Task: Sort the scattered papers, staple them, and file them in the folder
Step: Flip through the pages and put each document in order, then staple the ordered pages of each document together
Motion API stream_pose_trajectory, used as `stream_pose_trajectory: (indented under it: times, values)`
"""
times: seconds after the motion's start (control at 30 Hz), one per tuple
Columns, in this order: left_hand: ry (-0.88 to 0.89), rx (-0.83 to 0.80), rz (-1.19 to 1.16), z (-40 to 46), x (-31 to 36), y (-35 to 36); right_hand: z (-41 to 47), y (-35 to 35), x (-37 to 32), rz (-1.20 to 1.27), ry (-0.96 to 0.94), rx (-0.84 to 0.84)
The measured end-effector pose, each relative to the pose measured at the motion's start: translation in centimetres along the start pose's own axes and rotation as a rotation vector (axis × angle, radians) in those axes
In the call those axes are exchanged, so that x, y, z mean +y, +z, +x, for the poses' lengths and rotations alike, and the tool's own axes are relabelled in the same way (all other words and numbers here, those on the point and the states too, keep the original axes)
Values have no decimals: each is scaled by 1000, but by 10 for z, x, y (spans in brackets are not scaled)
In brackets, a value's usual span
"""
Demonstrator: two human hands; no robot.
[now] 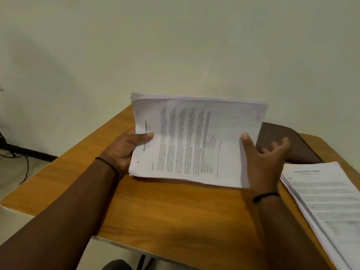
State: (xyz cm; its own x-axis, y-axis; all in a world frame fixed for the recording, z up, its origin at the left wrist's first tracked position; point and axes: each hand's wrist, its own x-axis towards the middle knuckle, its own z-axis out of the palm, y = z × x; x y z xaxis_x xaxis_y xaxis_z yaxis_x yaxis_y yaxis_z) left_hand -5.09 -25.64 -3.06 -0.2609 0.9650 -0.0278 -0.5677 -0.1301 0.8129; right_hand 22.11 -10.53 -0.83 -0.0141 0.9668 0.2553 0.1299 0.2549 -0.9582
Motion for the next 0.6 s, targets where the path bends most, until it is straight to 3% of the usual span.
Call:
stream_pose_trajectory:
  times: [0.07, 0.17, 0.43, 0.6]
  values:
    - [56, 27, 10, -1, -1, 9, 3, -12, -7, 274, 91, -218]
    - [119, 11, 121, -8, 6, 25, 0, -29, -16, 299, 1, -373]
    - [295, 0, 473, -21, 30, 65, -3, -59, -48, 228, -142, -444]
    - [382, 23, 471, -27, 20, 84, -11, -64, -53, 262, -152, -379]
